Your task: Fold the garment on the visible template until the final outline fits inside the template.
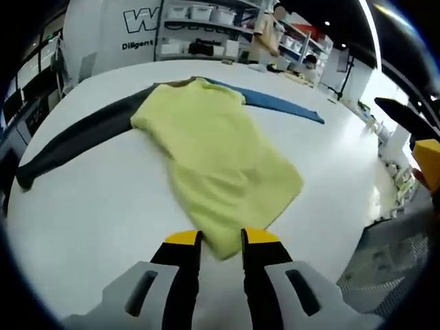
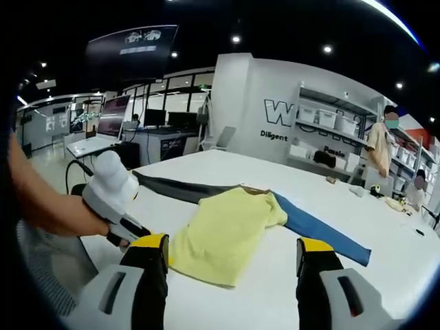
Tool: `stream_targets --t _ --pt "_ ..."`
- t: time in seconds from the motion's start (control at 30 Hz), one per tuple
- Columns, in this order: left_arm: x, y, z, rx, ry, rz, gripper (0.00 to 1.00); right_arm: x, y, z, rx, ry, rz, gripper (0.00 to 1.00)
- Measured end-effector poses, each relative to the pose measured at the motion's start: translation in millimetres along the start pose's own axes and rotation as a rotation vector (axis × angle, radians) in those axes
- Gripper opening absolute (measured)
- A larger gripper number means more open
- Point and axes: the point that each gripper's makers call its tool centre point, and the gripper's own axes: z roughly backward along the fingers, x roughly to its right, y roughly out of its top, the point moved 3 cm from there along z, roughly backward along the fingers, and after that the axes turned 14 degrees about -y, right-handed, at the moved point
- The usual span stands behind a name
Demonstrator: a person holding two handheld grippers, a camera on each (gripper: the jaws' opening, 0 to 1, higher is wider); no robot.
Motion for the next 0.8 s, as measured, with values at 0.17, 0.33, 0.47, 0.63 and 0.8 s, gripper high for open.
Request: stream_targets --t 0.17,0.33,0.47,0.63,0.8 --pt "-2.1 -1.1 -0.6 -0.014 0.006 -0.020 0.03 1.1 -0.4 -0.1 -0.002 -0.007 0.002 0.75" --pt "-4.5 0.1 0.0 -0.014 -0.001 -0.011 0.00 1.6 -1.2 -0.2 -0.006 -0.012 0.008 0.75" --pt "-2.1 8.5 6.4 0.029 -0.022 0.016 0.00 1.9 -1.7 -0.5 -0.009 -0.014 0.010 0.75" --pt "2.2 25.5 16.9 0.097 -0.059 0.060 0.00 1.6 -2.4 -0.8 -0.012 -0.015 0.018 0.74" --pt "7.7 58.0 30.2 0.189 -0.099 0.088 0.00 1.2 -4.4 -1.4 -0.022 -0.015 0.027 0.74"
